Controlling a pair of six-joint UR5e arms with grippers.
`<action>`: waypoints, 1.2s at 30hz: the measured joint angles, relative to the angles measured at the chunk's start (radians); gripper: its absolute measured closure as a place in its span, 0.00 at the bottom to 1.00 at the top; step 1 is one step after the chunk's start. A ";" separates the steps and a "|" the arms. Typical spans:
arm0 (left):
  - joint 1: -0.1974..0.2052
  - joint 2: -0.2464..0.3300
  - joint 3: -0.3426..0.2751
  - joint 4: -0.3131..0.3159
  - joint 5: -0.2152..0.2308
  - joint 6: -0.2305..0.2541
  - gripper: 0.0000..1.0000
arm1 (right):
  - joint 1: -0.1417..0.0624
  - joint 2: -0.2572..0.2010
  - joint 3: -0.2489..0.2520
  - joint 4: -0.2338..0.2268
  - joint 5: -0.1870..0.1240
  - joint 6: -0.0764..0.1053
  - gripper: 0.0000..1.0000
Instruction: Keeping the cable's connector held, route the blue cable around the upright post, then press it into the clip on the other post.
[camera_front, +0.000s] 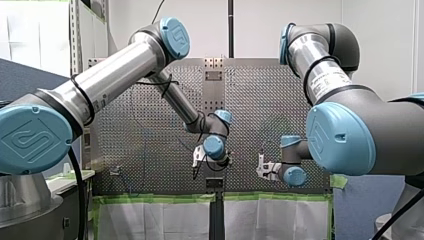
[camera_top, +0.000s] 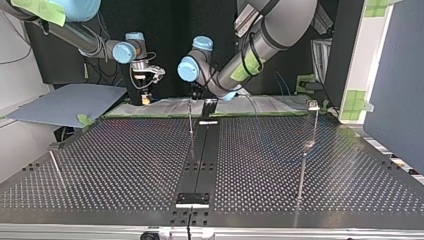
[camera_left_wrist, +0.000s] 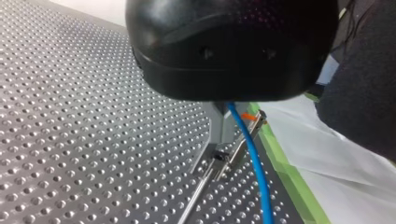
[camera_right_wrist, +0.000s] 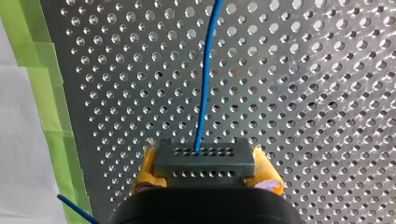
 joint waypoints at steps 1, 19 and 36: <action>0.000 -0.003 0.000 0.008 0.001 -0.001 1.00 | 0.000 0.000 0.000 -0.001 -0.004 0.001 1.00; 0.023 -0.071 -0.001 0.075 0.024 -0.003 1.00 | -0.001 0.068 -0.031 0.004 -0.018 -0.019 1.00; 0.080 -0.072 -0.001 0.084 0.088 -0.005 1.00 | 0.004 0.071 -0.057 0.020 -0.017 -0.032 1.00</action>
